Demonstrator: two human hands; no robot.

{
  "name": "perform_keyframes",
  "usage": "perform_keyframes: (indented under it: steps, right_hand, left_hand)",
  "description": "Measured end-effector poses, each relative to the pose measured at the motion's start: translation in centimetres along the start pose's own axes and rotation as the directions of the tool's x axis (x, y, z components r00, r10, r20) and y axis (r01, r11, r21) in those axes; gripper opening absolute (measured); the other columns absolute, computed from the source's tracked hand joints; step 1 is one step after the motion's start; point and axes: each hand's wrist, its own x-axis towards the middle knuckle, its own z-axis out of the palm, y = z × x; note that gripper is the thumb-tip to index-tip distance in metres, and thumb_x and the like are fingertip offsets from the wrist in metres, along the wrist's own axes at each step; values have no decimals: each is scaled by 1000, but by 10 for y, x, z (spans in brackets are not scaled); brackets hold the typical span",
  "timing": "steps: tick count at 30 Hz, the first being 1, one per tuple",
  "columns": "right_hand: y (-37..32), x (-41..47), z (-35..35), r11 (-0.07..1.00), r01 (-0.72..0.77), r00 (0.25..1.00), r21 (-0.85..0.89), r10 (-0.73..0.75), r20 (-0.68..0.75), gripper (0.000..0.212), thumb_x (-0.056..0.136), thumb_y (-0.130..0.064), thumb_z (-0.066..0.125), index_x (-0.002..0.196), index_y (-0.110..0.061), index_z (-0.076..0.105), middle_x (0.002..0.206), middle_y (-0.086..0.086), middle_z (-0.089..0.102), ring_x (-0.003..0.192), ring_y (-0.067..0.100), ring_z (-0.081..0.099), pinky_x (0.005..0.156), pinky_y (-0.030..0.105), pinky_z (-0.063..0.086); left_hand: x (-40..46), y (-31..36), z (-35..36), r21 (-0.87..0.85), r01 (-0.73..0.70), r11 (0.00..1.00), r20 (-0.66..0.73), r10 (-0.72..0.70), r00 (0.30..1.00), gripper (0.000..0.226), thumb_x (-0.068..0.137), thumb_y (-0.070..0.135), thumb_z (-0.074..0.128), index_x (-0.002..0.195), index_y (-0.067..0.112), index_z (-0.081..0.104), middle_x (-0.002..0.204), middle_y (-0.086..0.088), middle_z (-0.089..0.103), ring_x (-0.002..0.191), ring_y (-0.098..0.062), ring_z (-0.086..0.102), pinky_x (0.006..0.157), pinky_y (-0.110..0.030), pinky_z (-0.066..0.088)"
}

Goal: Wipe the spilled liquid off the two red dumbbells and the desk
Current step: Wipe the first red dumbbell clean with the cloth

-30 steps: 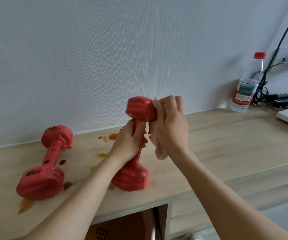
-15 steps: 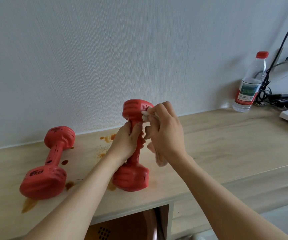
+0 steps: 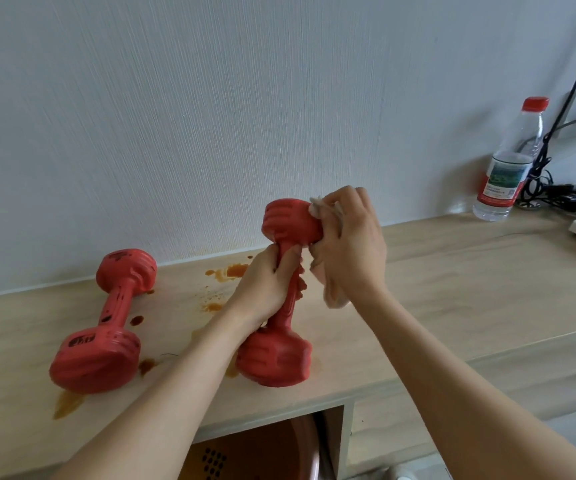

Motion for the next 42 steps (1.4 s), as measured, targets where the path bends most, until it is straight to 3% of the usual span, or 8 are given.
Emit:
perform_keyframes:
  steps: [6, 10, 15, 21, 27, 32, 38, 42]
  right_hand:
    - [12, -26, 5, 987, 161, 985, -22, -159, 71, 27, 93, -21, 52, 117, -27, 63, 117, -7, 56, 106, 16, 47, 72, 25, 42]
    - [19, -32, 5, 965, 248, 963, -83, -237, 125, 32, 90, -15, 50, 118, -23, 64, 118, -5, 58, 106, 16, 45, 67, 25, 44]
    - [17, -12, -3, 988, 138, 988, -75, -132, 77, 35, 95, -15, 48, 126, -27, 59, 122, -7, 55, 107, 14, 42, 72, 24, 39]
    - [9, -33, 6, 956, 276, 946, -102, -251, 207, 44, 87, -10, 46, 126, -27, 57, 125, -11, 50, 111, 12, 34, 68, 23, 45]
    - [14, -16, 8, 994, 112, 978, 3, -111, 177, 37, 96, -14, 45, 126, -32, 58, 128, -12, 47, 109, 10, 32, 85, 15, 32]
    - [14, -31, 11, 967, 254, 943, -35, -239, 232, 44, 91, -8, 47, 127, -30, 57, 131, -9, 46, 114, 13, 32, 87, 16, 34]
    - [13, -8, -1, 939, -163, 972, 304, 101, 210, 36, 97, -11, 45, 121, -34, 57, 118, -7, 54, 112, 10, 52, 95, 20, 42]
    - [17, 0, -18, 612, -559, 825, 559, 337, 454, 36, 97, 1, 38, 110, -19, 64, 79, 6, 66, 65, 13, 65, 60, 23, 54]
  left_hand:
    - [5, -4, -4, -92, 55, 994, -10, -56, 998, 24, 98, 25, 42, 85, 9, 54, 72, -4, 57, 52, -10, 58, 52, -29, 48]
    - [6, -5, -6, -131, 86, 988, -10, -89, 996, 23, 98, 25, 42, 86, 9, 53, 74, -5, 56, 53, -10, 57, 52, -28, 48]
    - [3, -4, 2, -45, 31, 998, 28, -30, 999, 24, 98, 25, 44, 87, 6, 54, 71, -5, 57, 53, -9, 59, 51, -27, 50]
    - [5, -5, -2, -94, 86, 992, 2, -86, 996, 26, 98, 26, 40, 83, 10, 54, 69, -5, 58, 50, -9, 57, 50, -27, 47]
    - [1, -5, 4, -110, 87, 990, 44, -83, 996, 29, 99, 23, 38, 80, 9, 54, 65, -5, 57, 48, -10, 56, 48, -24, 47]
    - [1, -4, 0, -65, 79, 995, 19, -78, 997, 34, 99, 24, 35, 75, 10, 54, 55, 0, 58, 49, -13, 54, 47, -23, 46]
    - [4, -6, 2, -87, 72, 994, 106, -62, 992, 32, 99, 30, 39, 82, 7, 55, 60, -6, 57, 54, -20, 54, 56, -33, 46]
    - [2, -5, 1, -116, 52, 992, 160, -33, 987, 28, 95, 35, 45, 85, 11, 57, 63, -2, 59, 55, -16, 56, 54, -28, 47]
